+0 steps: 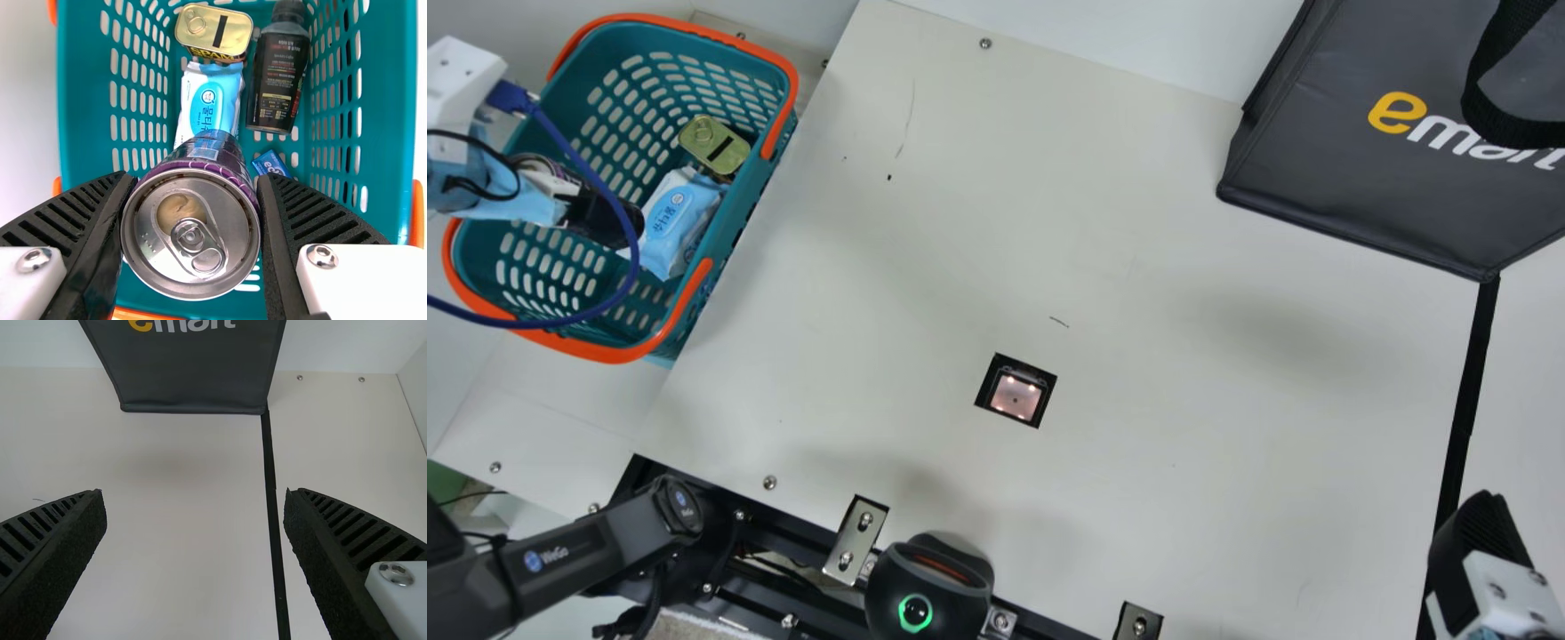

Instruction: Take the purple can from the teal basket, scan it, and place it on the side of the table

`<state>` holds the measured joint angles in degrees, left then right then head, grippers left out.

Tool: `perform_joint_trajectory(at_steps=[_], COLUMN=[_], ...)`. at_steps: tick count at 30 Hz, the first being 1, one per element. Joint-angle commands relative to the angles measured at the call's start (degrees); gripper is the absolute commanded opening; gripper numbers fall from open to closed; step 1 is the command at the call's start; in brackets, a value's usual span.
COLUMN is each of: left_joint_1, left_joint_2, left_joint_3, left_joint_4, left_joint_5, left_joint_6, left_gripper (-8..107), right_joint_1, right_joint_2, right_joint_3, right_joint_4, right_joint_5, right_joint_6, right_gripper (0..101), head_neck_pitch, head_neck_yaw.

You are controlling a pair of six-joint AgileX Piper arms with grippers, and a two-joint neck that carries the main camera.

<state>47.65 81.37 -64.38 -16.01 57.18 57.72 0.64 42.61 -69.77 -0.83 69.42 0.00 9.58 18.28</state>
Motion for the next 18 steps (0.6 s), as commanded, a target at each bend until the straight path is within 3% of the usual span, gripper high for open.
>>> perform_joint_trajectory(at_steps=[1,8,18], left_joint_1=[-0.4,-2.3,-4.5], left_joint_2=[-0.7,-2.2,-4.7], left_joint_3=[-0.9,-4.7,-7.2], left_joint_4=[0.5,1.0,-6.5], left_joint_5=[0.4,2.3,2.2], left_joint_6=[-2.2,-11.5,-23.1], left_gripper=[-8,-8,-8], right_joint_1=[0.0,0.0,0.0], right_joint_2=[0.0,0.0,0.0], right_joint_3=[0.0,0.0,0.0], right_joint_4=[0.0,0.0,0.0], right_joint_5=[0.0,0.0,0.0], right_joint_6=[0.0,0.0,0.0], right_gripper=[95,95,95], head_neck_pitch=[-1.7,-1.7,-1.7], head_neck_yaw=[0.1,0.1,0.1])
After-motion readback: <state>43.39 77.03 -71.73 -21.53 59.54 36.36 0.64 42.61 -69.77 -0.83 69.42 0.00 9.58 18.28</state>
